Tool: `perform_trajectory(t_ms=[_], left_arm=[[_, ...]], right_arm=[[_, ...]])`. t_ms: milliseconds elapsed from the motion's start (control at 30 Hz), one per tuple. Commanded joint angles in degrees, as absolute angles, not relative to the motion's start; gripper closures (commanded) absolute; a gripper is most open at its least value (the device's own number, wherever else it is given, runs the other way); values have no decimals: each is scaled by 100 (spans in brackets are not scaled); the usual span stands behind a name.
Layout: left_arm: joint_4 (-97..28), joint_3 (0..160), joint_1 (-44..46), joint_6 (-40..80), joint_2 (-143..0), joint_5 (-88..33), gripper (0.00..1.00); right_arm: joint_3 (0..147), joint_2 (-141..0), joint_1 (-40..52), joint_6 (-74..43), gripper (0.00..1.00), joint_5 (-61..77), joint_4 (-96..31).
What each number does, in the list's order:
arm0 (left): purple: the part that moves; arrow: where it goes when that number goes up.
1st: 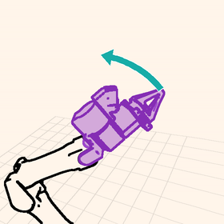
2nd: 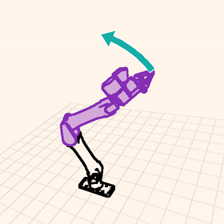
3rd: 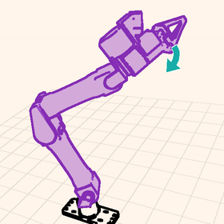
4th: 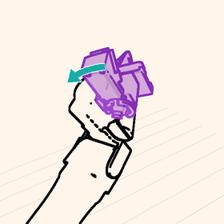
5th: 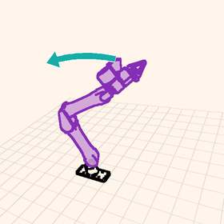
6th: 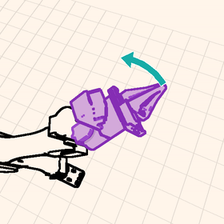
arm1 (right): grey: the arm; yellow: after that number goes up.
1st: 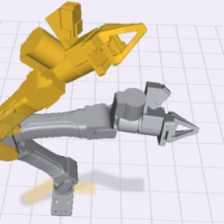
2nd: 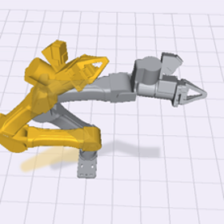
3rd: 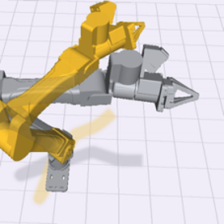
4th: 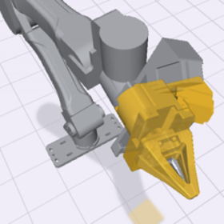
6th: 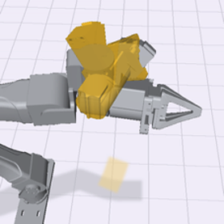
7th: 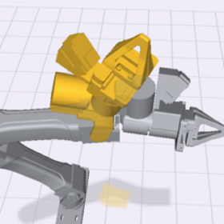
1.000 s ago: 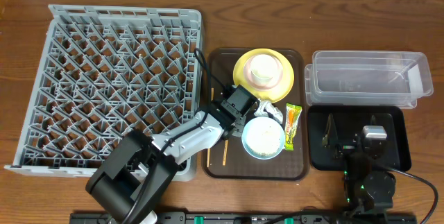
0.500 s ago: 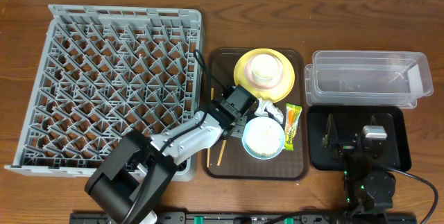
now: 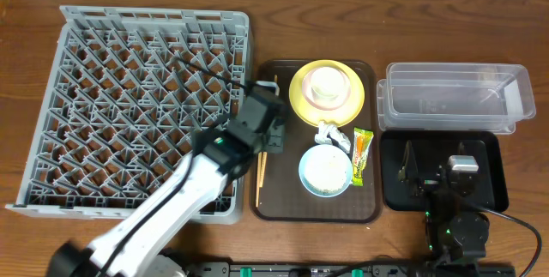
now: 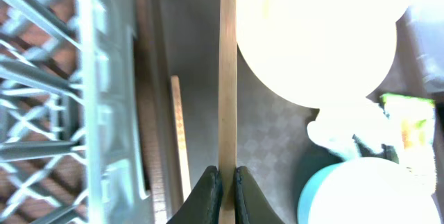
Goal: Sort waste into correct bins and load items into the dishwasher
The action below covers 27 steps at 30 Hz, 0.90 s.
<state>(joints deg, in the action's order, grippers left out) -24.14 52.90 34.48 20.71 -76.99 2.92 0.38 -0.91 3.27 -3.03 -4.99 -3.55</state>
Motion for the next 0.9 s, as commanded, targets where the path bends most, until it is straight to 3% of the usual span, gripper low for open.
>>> perform_trajectory(t_ms=[0,400,867], left_arm=[[-2606,5334,3282,1723,-7288,325,92],[-3236,5321,2567,1131,-7620,749,92],[-3293,5321,2523,941,-8361,718,92]], right_arm=[[32,-82,340,-379,1,-576,-368],[32,-82,340,-379,1,-576,-368],[32,-82,340,-381,1,-576,-368]])
